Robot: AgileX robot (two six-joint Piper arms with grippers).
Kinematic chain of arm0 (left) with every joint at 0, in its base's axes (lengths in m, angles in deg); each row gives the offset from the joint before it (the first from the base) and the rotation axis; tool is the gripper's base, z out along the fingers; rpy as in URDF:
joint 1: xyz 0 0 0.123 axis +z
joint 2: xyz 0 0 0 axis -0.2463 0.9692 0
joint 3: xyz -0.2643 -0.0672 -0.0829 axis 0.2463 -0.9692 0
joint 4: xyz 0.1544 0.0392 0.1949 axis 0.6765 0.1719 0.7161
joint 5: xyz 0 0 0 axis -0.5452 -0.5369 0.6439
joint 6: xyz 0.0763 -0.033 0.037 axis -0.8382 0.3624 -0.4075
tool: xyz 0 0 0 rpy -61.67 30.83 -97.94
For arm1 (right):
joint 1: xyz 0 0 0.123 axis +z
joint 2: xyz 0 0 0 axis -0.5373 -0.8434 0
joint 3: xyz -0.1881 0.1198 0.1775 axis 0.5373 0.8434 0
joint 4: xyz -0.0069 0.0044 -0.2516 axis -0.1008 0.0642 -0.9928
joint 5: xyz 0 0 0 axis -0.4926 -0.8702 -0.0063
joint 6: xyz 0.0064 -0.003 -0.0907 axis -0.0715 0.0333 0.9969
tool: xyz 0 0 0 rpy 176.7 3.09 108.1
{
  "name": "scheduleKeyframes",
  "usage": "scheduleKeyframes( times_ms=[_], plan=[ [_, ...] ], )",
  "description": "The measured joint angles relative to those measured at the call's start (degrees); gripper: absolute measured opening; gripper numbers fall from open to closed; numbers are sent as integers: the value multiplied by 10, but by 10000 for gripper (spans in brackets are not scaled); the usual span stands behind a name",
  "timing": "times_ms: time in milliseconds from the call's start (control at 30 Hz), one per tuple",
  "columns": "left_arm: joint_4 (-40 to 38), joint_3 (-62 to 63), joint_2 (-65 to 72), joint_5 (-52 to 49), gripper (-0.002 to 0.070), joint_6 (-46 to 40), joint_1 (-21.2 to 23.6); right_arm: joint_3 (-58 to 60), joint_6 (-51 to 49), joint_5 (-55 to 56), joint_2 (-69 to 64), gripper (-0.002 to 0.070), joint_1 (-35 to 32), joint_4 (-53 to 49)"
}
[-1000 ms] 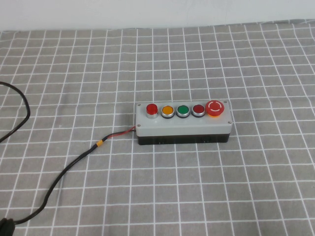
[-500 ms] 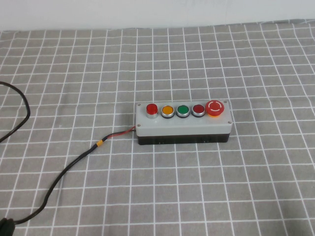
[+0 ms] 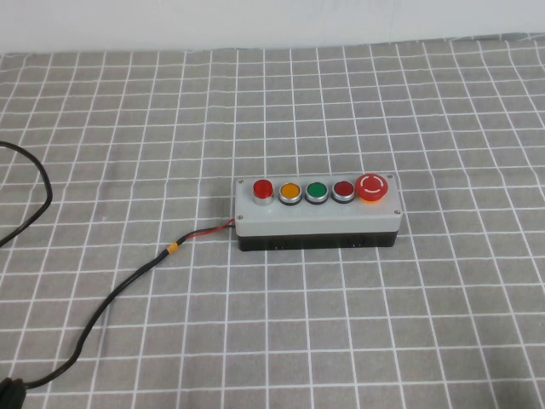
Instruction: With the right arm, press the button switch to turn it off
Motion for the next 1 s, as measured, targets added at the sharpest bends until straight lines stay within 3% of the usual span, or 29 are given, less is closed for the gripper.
scheduleKeyframes(
  times_ms=[1000],
  plan=[
    [0,0,0,0,-4,0,0,45,13,19,0,-16,-20,47]
  ],
)
